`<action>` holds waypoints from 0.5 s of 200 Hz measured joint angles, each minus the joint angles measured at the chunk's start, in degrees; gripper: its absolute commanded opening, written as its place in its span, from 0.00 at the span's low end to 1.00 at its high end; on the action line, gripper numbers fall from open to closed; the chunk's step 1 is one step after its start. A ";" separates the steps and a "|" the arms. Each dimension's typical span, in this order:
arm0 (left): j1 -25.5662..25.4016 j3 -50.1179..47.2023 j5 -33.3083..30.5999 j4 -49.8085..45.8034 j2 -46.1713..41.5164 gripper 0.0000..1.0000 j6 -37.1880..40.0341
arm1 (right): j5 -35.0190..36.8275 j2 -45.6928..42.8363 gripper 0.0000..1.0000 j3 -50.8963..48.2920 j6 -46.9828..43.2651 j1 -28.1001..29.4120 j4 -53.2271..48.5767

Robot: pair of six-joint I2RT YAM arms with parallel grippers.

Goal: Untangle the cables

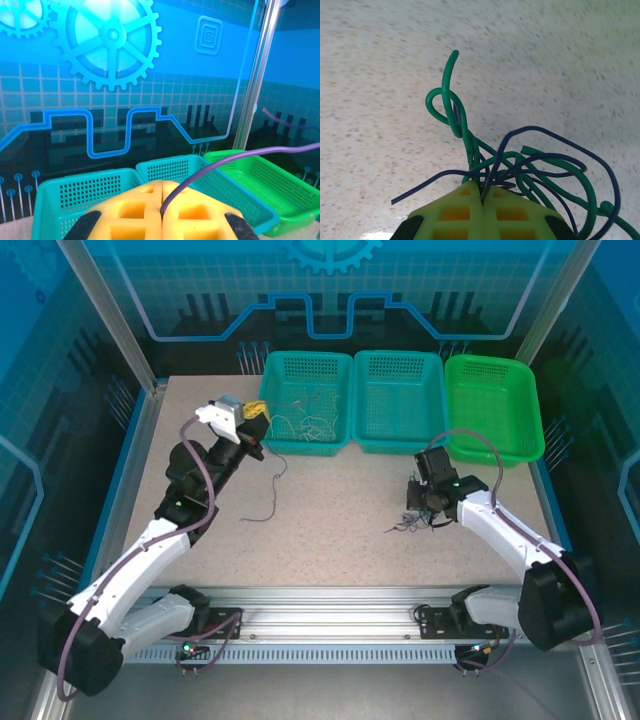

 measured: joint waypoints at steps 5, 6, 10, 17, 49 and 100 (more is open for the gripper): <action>0.00 0.35 0.02 -0.96 -0.09 0.00 -0.50 | -0.26 0.33 0.07 -0.02 0.35 -0.28 -0.04; 0.00 0.48 0.02 -1.25 -0.09 0.00 -0.70 | -0.39 0.42 0.08 -0.02 0.35 -0.33 -0.02; 0.00 0.90 0.07 -2.10 -0.07 0.00 -1.20 | -0.70 0.61 0.12 -0.02 0.63 -0.44 0.04; 0.00 1.77 0.24 -3.74 0.13 0.00 -1.88 | -1.68 0.85 0.22 -0.02 0.92 -0.48 0.17; 0.00 5.92 2.49 -6.60 1.64 0.00 -4.94 | -5.57 -0.13 0.57 0.00 0.79 -0.39 0.13; -0.02 13.16 7.72 -7.13 5.88 0.00 -10.10 | -14.80 -13.07 0.65 0.79 -6.62 9.01 8.28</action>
